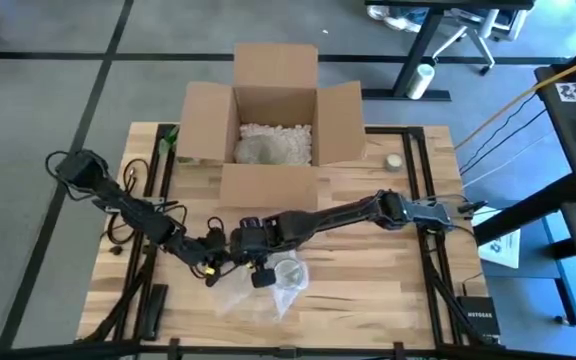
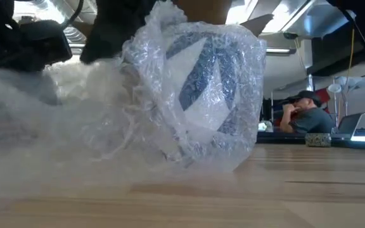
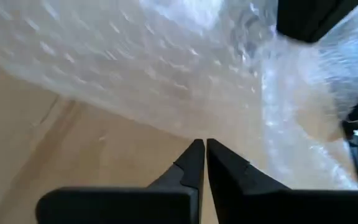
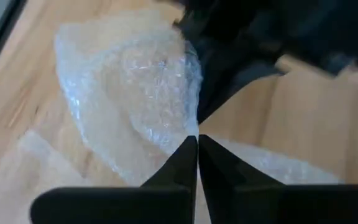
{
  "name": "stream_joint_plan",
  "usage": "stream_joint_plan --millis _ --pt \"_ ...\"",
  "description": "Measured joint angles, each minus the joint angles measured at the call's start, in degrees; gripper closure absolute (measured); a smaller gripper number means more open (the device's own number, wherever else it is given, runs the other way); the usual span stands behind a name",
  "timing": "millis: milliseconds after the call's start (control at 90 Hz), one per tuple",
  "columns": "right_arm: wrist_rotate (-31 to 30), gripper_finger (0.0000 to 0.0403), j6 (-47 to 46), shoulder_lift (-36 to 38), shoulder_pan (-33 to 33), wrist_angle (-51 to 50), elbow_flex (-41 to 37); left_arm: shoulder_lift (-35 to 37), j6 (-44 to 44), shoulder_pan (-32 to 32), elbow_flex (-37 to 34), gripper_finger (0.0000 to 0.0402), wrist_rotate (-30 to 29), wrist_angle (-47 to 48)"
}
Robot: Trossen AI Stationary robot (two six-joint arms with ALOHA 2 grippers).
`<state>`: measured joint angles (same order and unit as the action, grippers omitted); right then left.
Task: Wrap mug
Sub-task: Wrap the blue mug with the bubble wrap
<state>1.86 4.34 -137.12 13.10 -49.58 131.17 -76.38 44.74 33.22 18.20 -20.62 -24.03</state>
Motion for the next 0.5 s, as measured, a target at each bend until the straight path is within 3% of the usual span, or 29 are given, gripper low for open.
stream_joint_plan --millis 322,500 --pt "-2.77 0.0403 -2.42 0.45 0.12 -9.69 3.68 -0.04 -8.5 0.14 0.0 0.0402 0.06 -13.16" --pt "-3.84 0.0403 -3.96 2.25 0.79 -12.97 3.74 -0.07 -10.85 -0.2 0.15 0.0402 0.09 -14.85"
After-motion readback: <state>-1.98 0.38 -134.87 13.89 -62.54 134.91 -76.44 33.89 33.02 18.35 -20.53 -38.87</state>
